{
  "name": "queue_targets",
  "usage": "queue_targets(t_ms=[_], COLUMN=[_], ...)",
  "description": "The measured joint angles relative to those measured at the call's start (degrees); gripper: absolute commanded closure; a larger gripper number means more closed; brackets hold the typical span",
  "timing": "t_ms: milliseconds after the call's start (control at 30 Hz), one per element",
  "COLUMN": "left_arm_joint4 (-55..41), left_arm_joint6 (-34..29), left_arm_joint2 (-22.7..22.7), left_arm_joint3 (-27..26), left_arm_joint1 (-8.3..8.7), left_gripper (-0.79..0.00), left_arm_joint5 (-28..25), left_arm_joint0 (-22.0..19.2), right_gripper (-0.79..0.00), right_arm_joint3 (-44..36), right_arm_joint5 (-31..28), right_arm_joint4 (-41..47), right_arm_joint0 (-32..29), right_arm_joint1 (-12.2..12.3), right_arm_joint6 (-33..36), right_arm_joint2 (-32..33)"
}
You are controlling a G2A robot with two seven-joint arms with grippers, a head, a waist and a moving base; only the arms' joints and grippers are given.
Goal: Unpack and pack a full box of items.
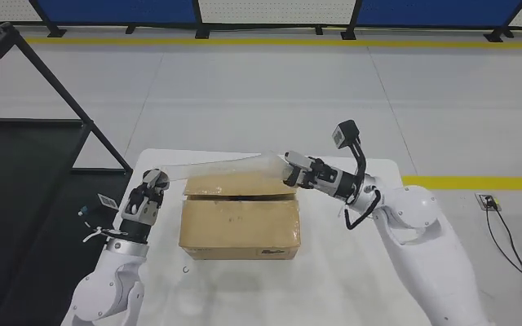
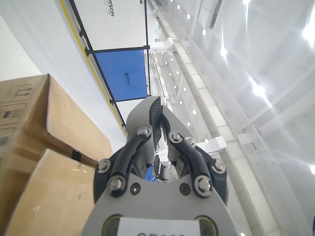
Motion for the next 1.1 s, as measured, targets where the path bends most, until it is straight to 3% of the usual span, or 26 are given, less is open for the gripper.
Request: queue_targets(t_ms=[200, 367, 567, 700, 833, 867, 967, 1100], left_arm_joint4=[0.1, 0.5, 1.2, 5.2, 5.1, 5.0, 5.2, 7.3], left_arm_joint6=[0.0, 0.1, 0.9, -4.4, -4.0, -3.9, -4.1, -3.8], left_arm_joint2=[-0.4, -0.1, 0.5, 0.8, 0.8, 0.8, 0.9, 2.6], left_arm_joint3=[0.1, 0.0, -0.6, -1.4, -1.3, -1.3, -1.5, -4.7], left_arm_joint1=[-0.08, -0.17, -0.34, 0.0, 0.02, 0.02, 0.02, -0.11], left_gripper=[0.0, 0.0, 0.0, 0.0, -0.046, 0.0, 0.0, 0.0], left_arm_joint5=[0.4, 1.1, 2.7, 2.5, 2.4, 2.4, 2.4, 3.3], left_arm_joint0=[0.2, 0.2, 0.0, -0.4, -0.3, -0.3, -0.3, -1.3], right_gripper=[-0.785, -0.785, -0.785, -0.785, -0.785, -0.785, -0.785, -0.785], right_arm_joint3=[5.3, 6.9, 4.6, 1.9, 2.1, 2.1, 1.9, 1.1], right_arm_joint5=[0.5, 0.0, -3.7, -5.7, -5.6, -5.6, -5.7, -10.0], right_arm_joint4=[4.2, 2.3, -5.4, -12.1, -10.3, -10.3, -10.2, -9.0], right_arm_joint0=[1.2, 1.4, -0.6, -2.6, -2.4, -2.4, -2.6, -4.3], right_arm_joint1=[0.2, 0.4, 1.1, 1.6, 1.5, 1.5, 1.5, 1.6], right_arm_joint6=[4.8, 3.7, 3.0, 1.4, 1.6, 1.6, 1.4, 2.0], right_arm_joint2=[0.6, 0.6, 0.1, 0.4, 0.4, 0.4, 0.4, 0.3])
